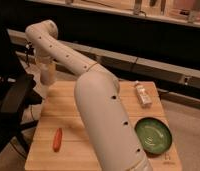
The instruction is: Place the ceramic cup over the eraser
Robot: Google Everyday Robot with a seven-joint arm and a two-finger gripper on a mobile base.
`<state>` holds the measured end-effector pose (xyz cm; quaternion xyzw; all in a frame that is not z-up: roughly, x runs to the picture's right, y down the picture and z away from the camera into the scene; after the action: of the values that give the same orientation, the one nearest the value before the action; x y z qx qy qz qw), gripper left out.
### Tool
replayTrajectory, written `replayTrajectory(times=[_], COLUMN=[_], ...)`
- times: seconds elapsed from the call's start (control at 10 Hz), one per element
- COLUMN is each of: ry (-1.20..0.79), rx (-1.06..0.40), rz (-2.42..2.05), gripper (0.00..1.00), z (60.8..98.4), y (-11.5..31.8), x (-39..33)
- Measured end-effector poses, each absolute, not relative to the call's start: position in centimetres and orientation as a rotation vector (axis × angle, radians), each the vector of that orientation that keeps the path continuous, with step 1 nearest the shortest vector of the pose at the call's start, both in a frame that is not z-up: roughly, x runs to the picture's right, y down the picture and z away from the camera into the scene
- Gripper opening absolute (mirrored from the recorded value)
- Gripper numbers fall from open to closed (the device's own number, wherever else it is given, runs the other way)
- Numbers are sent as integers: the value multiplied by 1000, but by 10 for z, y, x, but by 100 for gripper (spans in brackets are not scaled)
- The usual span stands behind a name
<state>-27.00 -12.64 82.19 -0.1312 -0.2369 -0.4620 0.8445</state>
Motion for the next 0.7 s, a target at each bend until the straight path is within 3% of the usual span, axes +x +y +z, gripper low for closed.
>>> replayTrajectory(times=[0.7], ry=[-513], rx=[-305], rz=[-891], gripper=[4], z=[809], y=[-115], x=[-219])
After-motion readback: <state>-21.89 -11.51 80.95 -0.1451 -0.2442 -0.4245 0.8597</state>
